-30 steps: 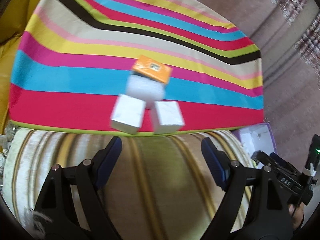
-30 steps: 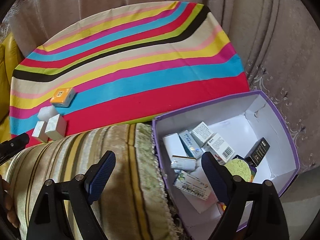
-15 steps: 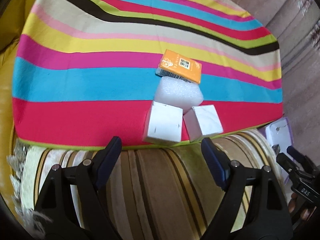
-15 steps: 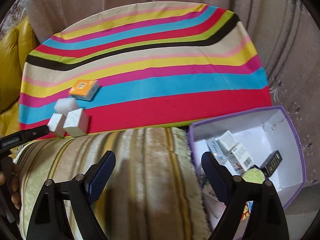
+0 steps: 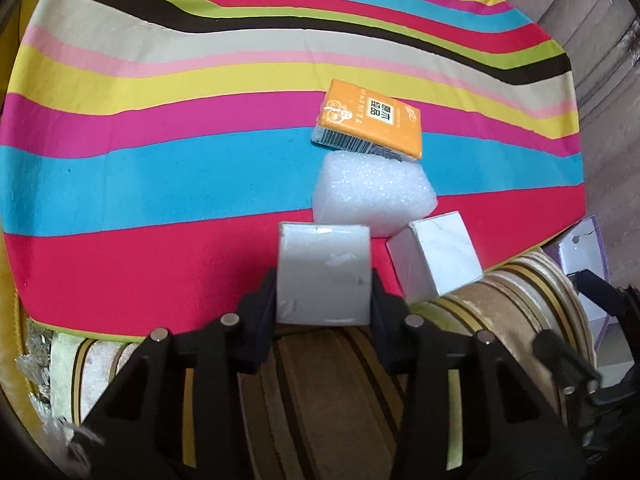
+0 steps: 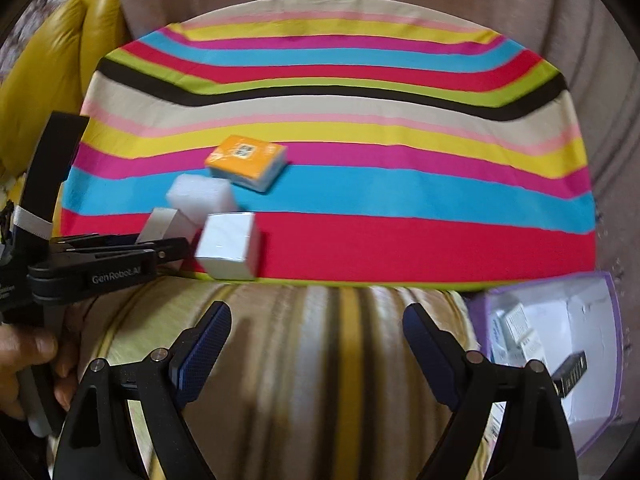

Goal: Organize objects
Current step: 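Grasp a small white box with the left gripper while the right grasps another, then carry both white boxes into the purple-rimmed box and open both grippers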

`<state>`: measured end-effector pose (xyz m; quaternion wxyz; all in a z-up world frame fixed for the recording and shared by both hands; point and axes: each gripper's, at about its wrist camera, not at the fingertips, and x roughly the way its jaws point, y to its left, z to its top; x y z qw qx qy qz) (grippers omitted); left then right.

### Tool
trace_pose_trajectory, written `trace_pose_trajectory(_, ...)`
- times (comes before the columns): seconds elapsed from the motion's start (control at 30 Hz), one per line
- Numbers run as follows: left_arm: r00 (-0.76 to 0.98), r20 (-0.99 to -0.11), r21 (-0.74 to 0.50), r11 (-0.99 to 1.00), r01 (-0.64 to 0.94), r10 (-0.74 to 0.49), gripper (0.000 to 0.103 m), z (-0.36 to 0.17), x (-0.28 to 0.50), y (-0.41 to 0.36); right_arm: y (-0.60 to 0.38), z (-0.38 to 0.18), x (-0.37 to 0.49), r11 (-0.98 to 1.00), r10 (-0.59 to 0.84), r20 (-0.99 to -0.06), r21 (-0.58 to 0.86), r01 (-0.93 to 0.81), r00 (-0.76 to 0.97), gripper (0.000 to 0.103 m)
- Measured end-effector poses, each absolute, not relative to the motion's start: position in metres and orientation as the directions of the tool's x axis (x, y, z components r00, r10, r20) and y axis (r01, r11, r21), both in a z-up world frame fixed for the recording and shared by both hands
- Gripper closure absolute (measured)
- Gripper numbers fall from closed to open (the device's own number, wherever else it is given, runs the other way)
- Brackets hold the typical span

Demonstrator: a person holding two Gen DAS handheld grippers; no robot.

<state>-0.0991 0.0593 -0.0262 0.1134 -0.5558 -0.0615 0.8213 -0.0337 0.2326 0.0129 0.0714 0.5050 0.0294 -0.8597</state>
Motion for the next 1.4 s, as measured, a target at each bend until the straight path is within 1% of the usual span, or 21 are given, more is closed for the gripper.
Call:
trace_pose_trajectory(0.13, -0.396, -0.878, -0.259, -0.963, -0.079, 0.268, 0.058, -0.020, -0.093, 0.048, 0.212, 0.007, -0.046, -0.980, -0.099, -0.883, 0.006, 0.200, -0.459, 0.014)
trace_pose_trajectory(0.33, -0.477, -0.845, -0.291, -0.956, 0.029, 0.242, 0.058, -0.012, -0.081, 0.023, 0.187, -0.004, -0.066, -0.970, -0.099, -0.895, -0.010, 0.243, -0.434, 0.014)
trace_pose_trajectory(0.7, -0.498, -0.831, -0.317, -0.947, 0.056, 0.248, 0.058, -0.009, -0.075, 0.009, 0.171, -0.027, -0.094, -0.972, -0.077, -0.917, -0.019, 0.236, -0.392, 0.015)
trace_pose_trajectory(0.8, -0.497, -0.832, -0.315, -0.948, 0.054, 0.248, 0.058, -0.009, -0.074, 0.010, 0.171, -0.031, -0.097, -0.973, -0.075, -0.919, -0.017, 0.230, -0.386, 0.022)
trace_pose_trajectory(0.87, -0.498, -0.831, -0.314, -0.948, 0.055, 0.247, 0.058, -0.010, -0.075, 0.011, 0.169, -0.035, -0.099, -0.972, -0.071, -0.925, -0.020, 0.235, -0.373, 0.038)
trace_pose_trajectory(0.9, -0.501, -0.830, -0.314, -0.948, 0.054, 0.246, 0.058, -0.009, -0.075, 0.011, 0.169, -0.037, -0.100, -0.972, -0.071, -0.928, -0.018, 0.236, -0.365, 0.042)
trace_pose_trajectory(0.97, -0.504, -0.828, -0.312, -0.949, 0.051, 0.245, 0.058, -0.010, -0.076, 0.012, 0.169, -0.041, -0.101, -0.971, -0.084, -0.933, -0.001, 0.238, -0.349, 0.056)
trace_pose_trajectory(1.0, -0.505, -0.828, -0.311, -0.949, 0.049, 0.245, 0.058, -0.010, -0.076, 0.013, 0.170, -0.041, -0.100, -0.972, -0.085, -0.932, -0.001, 0.236, -0.353, 0.059)
trace_pose_trajectory(1.03, -0.508, -0.826, -0.310, -0.950, 0.047, 0.245, 0.058, -0.009, -0.076, 0.013, 0.171, -0.040, -0.100, -0.972, -0.084, -0.931, -0.002, 0.234, -0.357, 0.061)
trace_pose_trajectory(1.4, -0.560, -0.804, -0.262, -0.964, 0.034, 0.199, 0.058, 0.011, -0.066, 0.023, 0.186, -0.020, -0.083, -0.982, -0.101, -0.892, 0.017, 0.190, -0.441, 0.062)
